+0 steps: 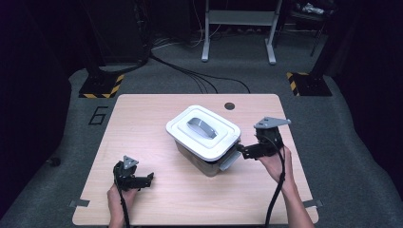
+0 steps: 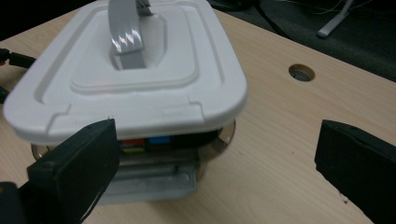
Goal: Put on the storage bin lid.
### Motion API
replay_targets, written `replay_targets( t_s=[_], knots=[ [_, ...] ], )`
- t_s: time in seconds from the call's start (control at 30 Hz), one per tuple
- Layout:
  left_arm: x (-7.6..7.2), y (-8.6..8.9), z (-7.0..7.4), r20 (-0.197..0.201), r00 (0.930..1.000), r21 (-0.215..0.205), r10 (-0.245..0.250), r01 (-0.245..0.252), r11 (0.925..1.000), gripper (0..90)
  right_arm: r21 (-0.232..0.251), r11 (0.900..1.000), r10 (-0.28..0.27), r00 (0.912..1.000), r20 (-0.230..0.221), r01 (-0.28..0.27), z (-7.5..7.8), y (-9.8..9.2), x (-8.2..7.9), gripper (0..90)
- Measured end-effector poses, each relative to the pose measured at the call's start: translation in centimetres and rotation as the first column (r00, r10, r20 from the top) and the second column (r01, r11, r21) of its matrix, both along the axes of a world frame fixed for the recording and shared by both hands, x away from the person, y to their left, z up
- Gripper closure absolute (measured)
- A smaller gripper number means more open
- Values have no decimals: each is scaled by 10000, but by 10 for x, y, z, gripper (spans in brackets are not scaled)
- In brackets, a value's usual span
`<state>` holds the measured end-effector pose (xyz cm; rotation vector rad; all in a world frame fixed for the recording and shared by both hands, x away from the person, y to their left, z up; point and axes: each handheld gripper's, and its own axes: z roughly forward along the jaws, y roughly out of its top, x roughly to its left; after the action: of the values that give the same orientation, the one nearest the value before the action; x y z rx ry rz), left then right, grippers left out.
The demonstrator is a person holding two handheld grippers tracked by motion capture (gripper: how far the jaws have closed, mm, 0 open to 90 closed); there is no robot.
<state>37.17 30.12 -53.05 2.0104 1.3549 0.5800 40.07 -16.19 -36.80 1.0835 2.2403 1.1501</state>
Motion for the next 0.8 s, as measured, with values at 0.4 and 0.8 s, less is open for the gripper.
replay_targets(
  t_s=[0.4,0.8],
  knots=[
    [0,-1,0,36,10000,-98,82,-82,9999,4,-167,9916,-1294,9896,-622,1286,-68,-40,-18,0],
    [0,-1,0,52,10000,-88,78,-78,9999,4,-239,9784,-2063,9658,-1573,2051,-137,-59,-19,0]
  ],
)
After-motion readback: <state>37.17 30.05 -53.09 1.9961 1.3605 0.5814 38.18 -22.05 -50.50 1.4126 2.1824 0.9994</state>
